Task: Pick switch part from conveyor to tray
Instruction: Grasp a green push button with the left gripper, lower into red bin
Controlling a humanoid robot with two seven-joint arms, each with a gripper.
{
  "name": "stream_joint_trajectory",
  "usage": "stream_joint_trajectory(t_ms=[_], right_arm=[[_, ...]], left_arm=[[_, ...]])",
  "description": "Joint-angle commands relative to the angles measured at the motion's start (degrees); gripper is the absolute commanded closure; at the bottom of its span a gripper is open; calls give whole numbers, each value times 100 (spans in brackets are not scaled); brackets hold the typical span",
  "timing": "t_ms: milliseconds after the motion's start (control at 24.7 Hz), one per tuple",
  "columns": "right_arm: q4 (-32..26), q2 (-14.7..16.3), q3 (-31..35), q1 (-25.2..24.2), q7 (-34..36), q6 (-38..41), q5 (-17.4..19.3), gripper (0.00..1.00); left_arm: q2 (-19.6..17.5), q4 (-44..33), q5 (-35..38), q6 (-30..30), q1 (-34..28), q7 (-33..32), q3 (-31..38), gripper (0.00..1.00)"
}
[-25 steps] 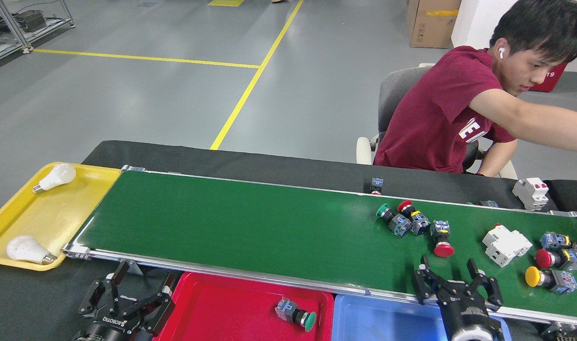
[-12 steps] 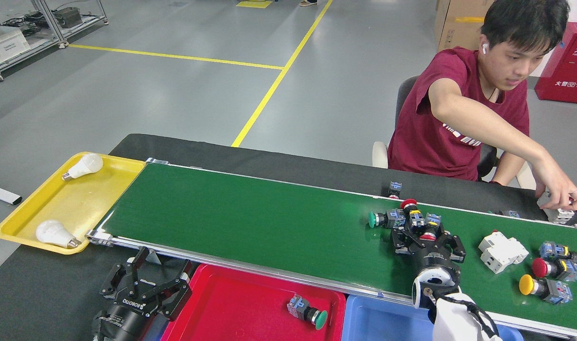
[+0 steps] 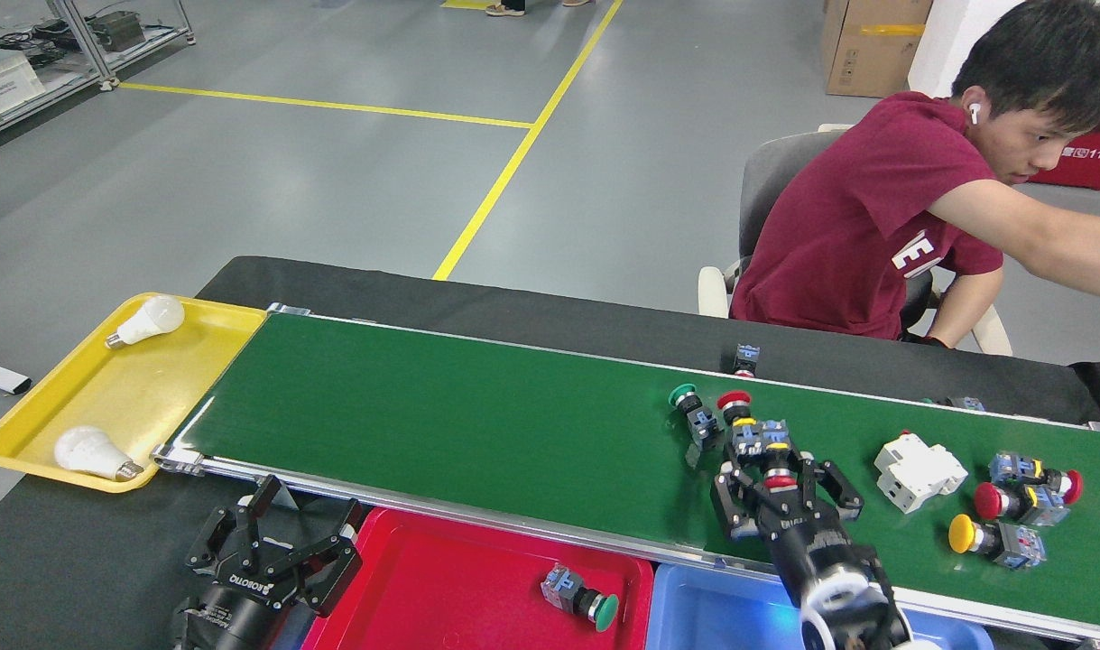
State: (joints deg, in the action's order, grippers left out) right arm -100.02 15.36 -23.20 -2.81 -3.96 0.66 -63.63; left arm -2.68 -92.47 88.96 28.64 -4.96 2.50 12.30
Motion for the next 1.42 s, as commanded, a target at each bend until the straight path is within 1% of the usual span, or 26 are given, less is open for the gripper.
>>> stream_joint_trajectory(t_ms=[0, 40, 81, 121, 162, 283, 445, 485, 566, 607, 688, 728, 809, 890, 971, 1011, 1051, 1092, 1173, 1294, 1375], right_arm=[[-141, -6, -79, 26, -43, 900, -26, 87], [-141, -6, -255, 26, -52, 1077, -26, 73], [-141, -24, -466, 52, -78, 1182, -26, 36], [-141, -77, -572, 114, -210, 1244, -26, 3], [-141, -164, -607, 184, -377, 1323, -18, 2], [-141, -226, -616, 210, -465, 1859, 0, 2], [-141, -173, -449, 263, -430, 1912, 27, 2], [-141, -173, -123, 263, -404, 1876, 35, 2], [-141, -173, 746, 228, -351, 1780, 35, 2], [-132, -165, 1002, 210, -289, 1780, 35, 2], [-115, -85, 1546, 158, 53, 1718, 35, 2], [-106, 11, 1775, 61, 335, 1578, 35, 2], [-106, 143, 1960, -194, 756, 1173, 53, 3], [-115, 178, 1977, -642, 1134, 417, 167, 3], [-132, 196, 1951, -1196, 1415, -426, 211, 3], [-132, 213, 1933, -1319, 1495, -699, 211, 3], [-132, 222, 1924, -1468, 1574, -936, 211, 2], [-132, 240, 1916, -1609, 1618, -1050, 202, 2], [-132, 249, 1907, -1688, 1679, -1094, 211, 2], [-132, 213, 1837, -1671, 1635, -1121, 211, 3], [-132, 213, 1740, -1521, 1565, -1261, 202, 3]], left_arm=[[-66, -61, -10, -7, 4, 22, 53, 0], [-58, -61, -10, -7, 4, 22, 53, 0], [-66, -70, -19, -7, 4, 22, 53, 0], [-58, -79, -10, -7, 4, 22, 53, 0], [-58, -61, -10, -7, 4, 22, 53, 0], [-58, -70, -10, -7, -5, 22, 35, 0], [-40, -79, -10, -7, -5, 13, 0, 0], [-40, -79, -1, -7, 4, 5, -9, 0], [-31, -87, -1, -16, 39, -31, -26, 0], [-14, -96, -1, -16, 30, -39, -26, 0], [66, -263, -1, -25, 13, -83, -70, 0], [101, -457, -1, -86, 4, -171, -211, 0], [268, -694, 8, -236, 4, -426, -598, 0], [531, -817, 96, -658, 83, -892, -1222, 0], [751, -764, 517, -1167, 346, -1261, -2029, 0], [804, -694, 693, -1378, 505, -1296, -2285, 0], [865, -465, 860, -1660, 698, -1314, -2566, 0], [892, -211, 913, -1897, 857, -1323, -2768, 0], [918, 229, 913, -2196, 1199, -1366, -2988, 0], [1085, 827, 895, -2266, 1621, -1472, -3032, 0], [1147, 1284, 887, -2301, 1982, -1498, -3023, 0]])
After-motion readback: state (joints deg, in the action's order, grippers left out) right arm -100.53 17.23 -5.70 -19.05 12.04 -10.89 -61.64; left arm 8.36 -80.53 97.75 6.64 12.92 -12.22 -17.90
